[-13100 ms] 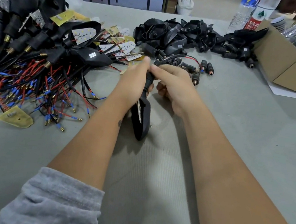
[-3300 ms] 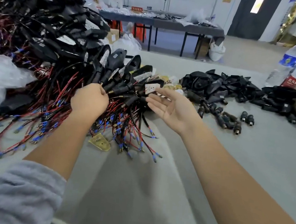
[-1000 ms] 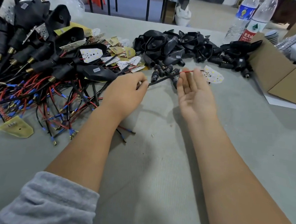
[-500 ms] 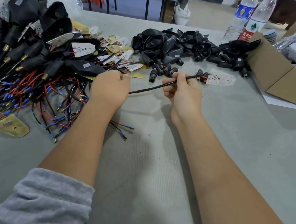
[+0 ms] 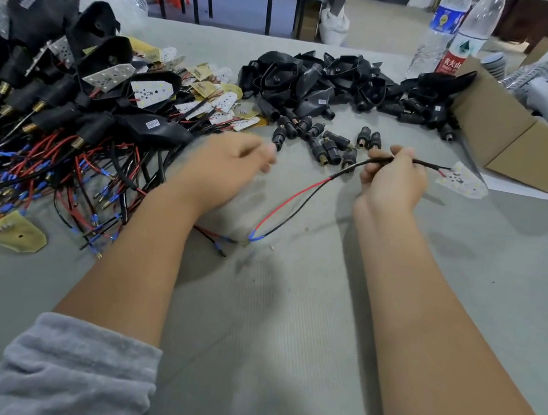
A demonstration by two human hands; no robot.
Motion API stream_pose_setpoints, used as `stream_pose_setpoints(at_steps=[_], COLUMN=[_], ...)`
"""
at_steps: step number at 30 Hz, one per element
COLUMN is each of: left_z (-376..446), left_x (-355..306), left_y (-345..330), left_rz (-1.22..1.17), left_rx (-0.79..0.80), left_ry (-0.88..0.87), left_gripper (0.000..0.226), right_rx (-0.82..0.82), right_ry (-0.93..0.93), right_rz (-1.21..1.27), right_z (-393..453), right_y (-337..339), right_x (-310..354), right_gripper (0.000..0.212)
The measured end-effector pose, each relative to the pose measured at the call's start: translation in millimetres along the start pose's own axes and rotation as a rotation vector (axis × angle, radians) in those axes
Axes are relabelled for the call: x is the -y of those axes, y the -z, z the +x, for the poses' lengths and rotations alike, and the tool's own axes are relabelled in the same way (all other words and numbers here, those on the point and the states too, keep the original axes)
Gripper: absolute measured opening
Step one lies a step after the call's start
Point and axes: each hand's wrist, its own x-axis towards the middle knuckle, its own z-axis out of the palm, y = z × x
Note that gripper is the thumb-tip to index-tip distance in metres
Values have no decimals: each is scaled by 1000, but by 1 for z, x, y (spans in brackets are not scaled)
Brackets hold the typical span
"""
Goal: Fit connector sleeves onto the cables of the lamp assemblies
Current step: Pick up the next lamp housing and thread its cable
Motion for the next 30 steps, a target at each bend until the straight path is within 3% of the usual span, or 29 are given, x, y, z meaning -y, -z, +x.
stream_pose_setpoints(at_steps=[3,7,9,14,20,24,26,28,30], left_z=[-2,1,2,7,8,7,8,8,9], left_x=[-7,-8,-8,2,12,21,23,23,22], left_y=[-8,-16,-19,-9,-5,2,2,1,0], left_rz=[-92,108,192,18,126,219,215,183,144], left_rx=[239,277,271,168,63,-119,-165,-198,-215], left_ry=[-13,-96,-115,-49,-68,-8,4,16,24], left_gripper=[32,8,11,28,27,36,36,36,35], right_rx=[82,199,241,247,270,249,320,437,562], right_ry=[22,-22,-74,-96,-42,98,140,223,428], right_rz=[-30,25,55,90,73,-209,-420,-703,-1129], right_z=[-4,-7,-6,-1,-5,-5,-8,-10,-9], right_y=[-3,-7,-6,-2,-5,-4,-5,-4,-2], right_x=[-3,-5,-5,1,0,1,-1,-6,-14], right_gripper=[26,26,27,29,25,17,13,26,40])
